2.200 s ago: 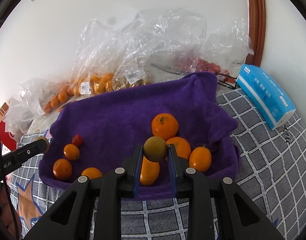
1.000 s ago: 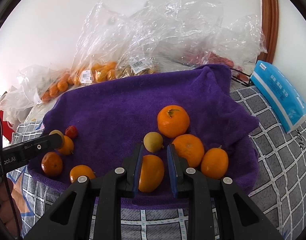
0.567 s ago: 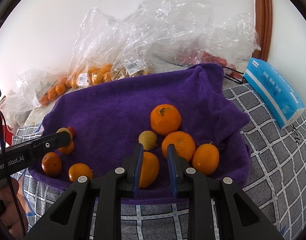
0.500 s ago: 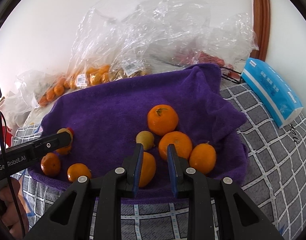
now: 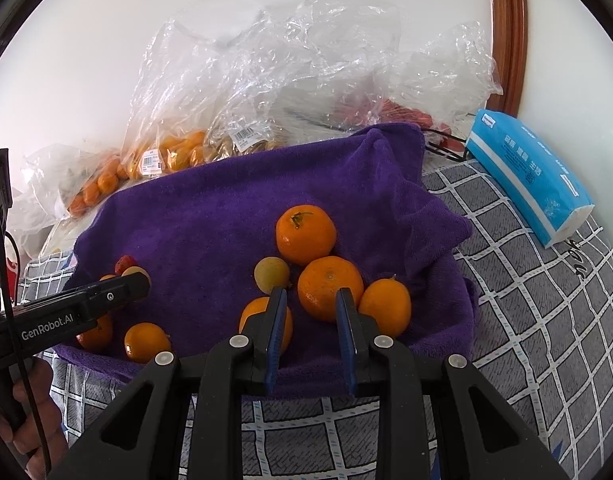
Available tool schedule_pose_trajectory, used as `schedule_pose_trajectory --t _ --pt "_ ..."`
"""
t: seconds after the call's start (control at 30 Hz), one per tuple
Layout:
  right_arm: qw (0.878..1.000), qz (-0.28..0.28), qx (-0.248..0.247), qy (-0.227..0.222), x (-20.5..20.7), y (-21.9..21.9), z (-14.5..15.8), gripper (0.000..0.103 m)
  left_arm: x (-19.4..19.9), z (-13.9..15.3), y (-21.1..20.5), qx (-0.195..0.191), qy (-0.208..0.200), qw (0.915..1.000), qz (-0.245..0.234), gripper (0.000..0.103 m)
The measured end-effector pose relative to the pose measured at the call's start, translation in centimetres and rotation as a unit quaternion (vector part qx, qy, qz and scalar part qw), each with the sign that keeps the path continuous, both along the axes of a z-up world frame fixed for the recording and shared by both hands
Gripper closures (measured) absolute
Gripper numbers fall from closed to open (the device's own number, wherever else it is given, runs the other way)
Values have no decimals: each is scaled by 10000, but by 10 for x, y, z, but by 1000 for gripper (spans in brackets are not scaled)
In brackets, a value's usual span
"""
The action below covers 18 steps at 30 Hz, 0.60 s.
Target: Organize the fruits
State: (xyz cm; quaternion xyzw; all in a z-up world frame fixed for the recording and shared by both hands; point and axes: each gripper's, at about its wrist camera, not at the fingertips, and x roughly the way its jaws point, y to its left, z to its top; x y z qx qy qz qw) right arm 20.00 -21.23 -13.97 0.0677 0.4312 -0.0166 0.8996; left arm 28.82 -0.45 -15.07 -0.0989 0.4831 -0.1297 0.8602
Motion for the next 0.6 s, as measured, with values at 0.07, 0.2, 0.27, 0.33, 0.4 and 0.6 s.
schedule_pose_trajectory --t 0.07,0.2,0.27,0.33,0.4,0.6 --pt "10000 -2 -17 7 0 0 0 77 0 1 1 -15 57 10000 10 72" --pt "10000 -31 -54 10 -2 0 3 73 -5 7 4 -32 48 10000 44 67" --pt "10000 -60 -50 7 -5 0 7 72 -9 11 5 -32 38 10000 57 64" --pt "9999 -102 -45 -7 -8 -2 14 68 -15 18 8 -38 5 10000 86 60" --pt "9998 -168 -65 -71 -13 -3 25 64 -24 28 10 -20 -86 9999 113 54" --pt "9995 -241 -156 -98 -36 0 58 49 -65 61 15 211 -496 9984 183 39"
